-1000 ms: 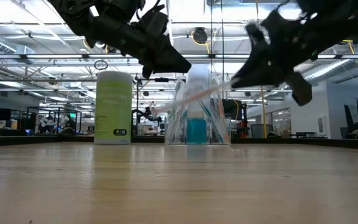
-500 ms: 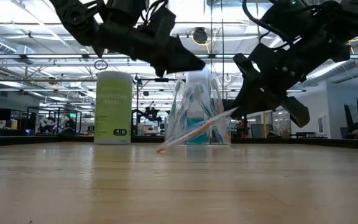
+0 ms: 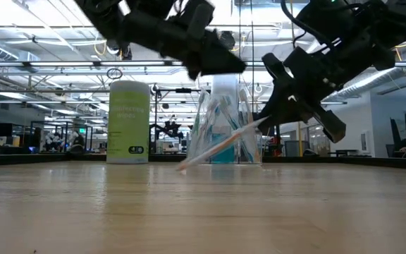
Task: Pick & Place toothbrushing station
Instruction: Put the orange toothbrush into the transparent organizer
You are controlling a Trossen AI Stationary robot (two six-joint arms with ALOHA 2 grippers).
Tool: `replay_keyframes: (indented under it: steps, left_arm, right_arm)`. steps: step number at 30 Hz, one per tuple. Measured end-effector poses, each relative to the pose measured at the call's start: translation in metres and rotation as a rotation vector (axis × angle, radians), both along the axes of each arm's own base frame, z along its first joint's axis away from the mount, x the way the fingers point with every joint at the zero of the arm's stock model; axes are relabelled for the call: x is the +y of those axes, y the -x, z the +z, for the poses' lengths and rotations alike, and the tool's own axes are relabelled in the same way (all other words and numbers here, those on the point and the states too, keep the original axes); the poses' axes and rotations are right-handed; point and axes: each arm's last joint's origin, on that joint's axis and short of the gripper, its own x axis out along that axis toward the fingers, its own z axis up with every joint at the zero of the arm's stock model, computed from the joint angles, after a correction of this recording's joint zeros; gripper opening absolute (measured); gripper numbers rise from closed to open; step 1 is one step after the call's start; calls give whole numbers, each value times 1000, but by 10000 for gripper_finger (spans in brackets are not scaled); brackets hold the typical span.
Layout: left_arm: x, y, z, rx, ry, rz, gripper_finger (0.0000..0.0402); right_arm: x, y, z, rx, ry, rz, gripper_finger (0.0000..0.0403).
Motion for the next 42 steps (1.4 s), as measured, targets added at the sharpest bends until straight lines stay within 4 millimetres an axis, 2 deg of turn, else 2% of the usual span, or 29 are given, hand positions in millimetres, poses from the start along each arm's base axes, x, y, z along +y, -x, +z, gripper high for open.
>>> replay_keyframes:
  steps: [4, 10, 15, 33, 39, 42]
  left_arm:
    - [-7, -22, 3, 87, -43, -11, 86]
    - [3, -43, -3, 275, -102, 172, 86]
    - [15, -45, -1, 369, -108, 214, 86]
    - [49, -41, 0, 389, -83, 276, 86]
    - [53, -40, 0, 398, -130, 258, 86]
    - [50, -40, -2, 419, -176, 190, 86]
  right_arm:
    - [0, -2, 2, -23, 21, 15, 24]
    - [0, -1, 1, -7, 19, 13, 25]
    - [0, -1, 1, -10, 19, 13, 25]
    - [0, -1, 2, -17, 18, 12, 25]
    - [0, -1, 2, -17, 18, 12, 25]
    - [0, -1, 2, -17, 18, 12, 25]
